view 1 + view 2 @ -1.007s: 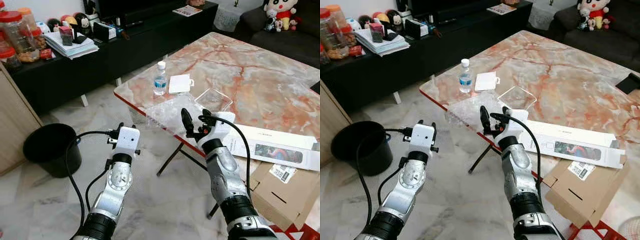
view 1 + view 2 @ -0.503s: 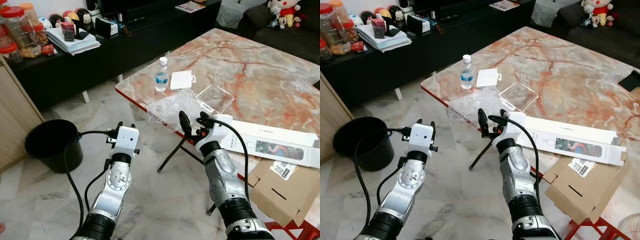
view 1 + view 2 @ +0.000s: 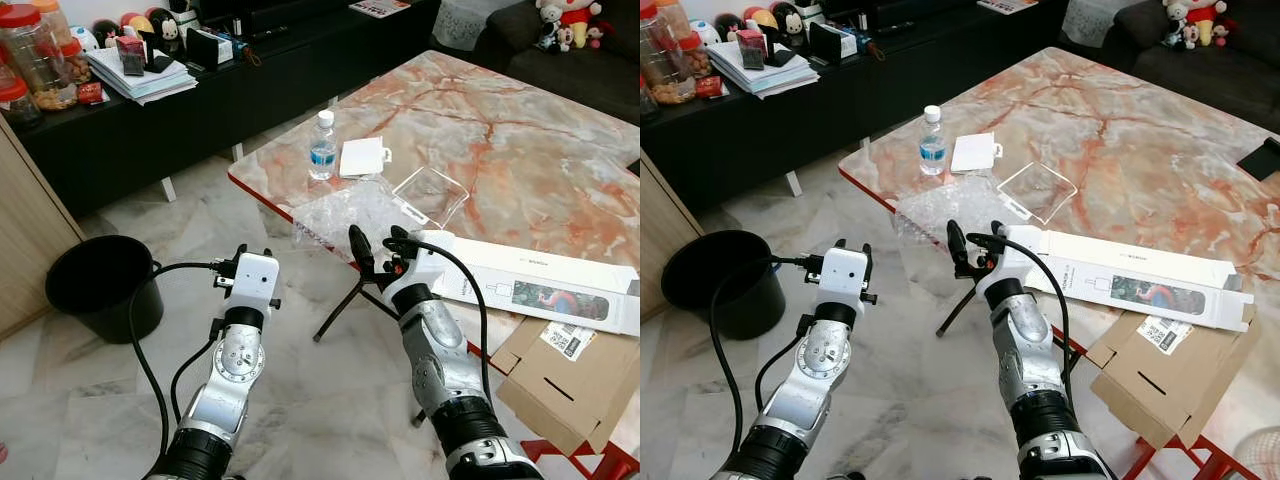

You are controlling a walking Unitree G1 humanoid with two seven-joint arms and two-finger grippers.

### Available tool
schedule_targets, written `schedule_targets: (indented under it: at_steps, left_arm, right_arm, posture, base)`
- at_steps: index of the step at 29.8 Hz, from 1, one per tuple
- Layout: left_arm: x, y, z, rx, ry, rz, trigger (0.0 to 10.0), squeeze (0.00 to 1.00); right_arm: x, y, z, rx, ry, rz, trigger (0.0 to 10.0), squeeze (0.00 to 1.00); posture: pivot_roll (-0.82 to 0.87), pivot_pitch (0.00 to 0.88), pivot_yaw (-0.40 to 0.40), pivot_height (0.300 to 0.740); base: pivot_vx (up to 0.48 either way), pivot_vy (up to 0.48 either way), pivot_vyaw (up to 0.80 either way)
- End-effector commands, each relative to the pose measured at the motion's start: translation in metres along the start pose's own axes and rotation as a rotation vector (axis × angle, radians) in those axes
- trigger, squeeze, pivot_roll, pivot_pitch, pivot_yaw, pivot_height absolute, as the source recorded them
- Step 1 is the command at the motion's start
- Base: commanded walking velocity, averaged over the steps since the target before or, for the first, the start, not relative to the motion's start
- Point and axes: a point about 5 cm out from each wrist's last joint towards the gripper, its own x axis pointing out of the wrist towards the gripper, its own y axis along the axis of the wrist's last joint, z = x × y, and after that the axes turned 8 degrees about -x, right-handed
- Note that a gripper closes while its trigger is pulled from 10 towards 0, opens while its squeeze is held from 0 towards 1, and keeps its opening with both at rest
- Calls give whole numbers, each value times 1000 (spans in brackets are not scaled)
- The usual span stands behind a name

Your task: Picking trash to rubbish bin

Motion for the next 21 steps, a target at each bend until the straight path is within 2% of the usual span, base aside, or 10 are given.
schedule_targets:
  at_steps: [1,13,21]
  left_arm:
    - [-3,-1,0,-6,1,-7,10000,0]
    - [-8,-3,0,-13,14,-19,10000,0]
    - [-11,-5,-1,-49,36,-37,10000,0]
  right_arm:
    - [0,-3,-2,-6,12,-19,10000,0]
    - [9,-1,-1,-17,-6,-40,10000,0]
    - [14,3,1,30,-40,-34,10000,0]
  posture:
    - [39,145,-116,740]
    - [51,154,-135,740]
    - [52,166,-147,740]
  base:
    - [0,0,0]
    - [0,0,0]
    - [0,0,0]
